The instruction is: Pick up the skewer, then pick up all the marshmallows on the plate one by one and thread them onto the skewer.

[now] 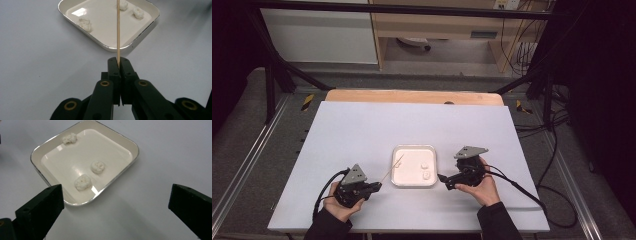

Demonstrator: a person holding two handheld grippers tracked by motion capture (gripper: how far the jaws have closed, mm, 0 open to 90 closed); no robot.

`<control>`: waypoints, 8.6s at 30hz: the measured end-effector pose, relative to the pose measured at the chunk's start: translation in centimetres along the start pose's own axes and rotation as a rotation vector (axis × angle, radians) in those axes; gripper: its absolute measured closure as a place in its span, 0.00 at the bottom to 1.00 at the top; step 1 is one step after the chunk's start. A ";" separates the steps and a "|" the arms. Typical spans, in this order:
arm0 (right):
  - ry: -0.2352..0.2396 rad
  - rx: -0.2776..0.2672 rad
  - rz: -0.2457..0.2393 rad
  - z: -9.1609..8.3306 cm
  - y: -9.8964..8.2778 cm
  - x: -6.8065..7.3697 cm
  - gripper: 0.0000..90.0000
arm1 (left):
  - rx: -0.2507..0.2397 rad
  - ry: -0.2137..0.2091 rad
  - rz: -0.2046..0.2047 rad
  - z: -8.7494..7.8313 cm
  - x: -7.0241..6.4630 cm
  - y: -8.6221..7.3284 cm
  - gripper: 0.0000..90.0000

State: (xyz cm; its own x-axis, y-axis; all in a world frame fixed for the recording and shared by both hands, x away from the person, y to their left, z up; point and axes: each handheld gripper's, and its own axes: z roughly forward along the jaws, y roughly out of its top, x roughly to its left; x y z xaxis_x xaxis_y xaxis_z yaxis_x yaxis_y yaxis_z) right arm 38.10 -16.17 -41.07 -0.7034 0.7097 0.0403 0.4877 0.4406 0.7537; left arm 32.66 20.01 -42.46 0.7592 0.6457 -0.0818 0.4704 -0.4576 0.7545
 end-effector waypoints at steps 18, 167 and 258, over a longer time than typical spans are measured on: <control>0.010 -0.030 0.036 3.9 3.0 0.8 0.02 | -0.029 0.000 -0.020 0.0 0.3 -0.4 0.98; 0.507 -0.321 0.289 4.0 4.7 3.8 0.90 | -0.053 0.013 0.059 1.2 -2.0 -0.2 0.99; 0.511 -0.228 0.229 6.2 2.8 6.6 0.63 | -0.125 0.045 0.024 2.3 -2.9 1.3 0.98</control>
State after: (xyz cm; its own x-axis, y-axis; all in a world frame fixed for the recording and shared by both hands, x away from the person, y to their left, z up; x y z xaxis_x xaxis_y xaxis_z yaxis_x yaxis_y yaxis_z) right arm 38.01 -6.81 -42.74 -0.7801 0.3940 0.4860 0.5732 0.1387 0.8076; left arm 32.06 16.17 -42.73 0.7472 0.6636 -0.0354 0.3908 -0.3956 0.8311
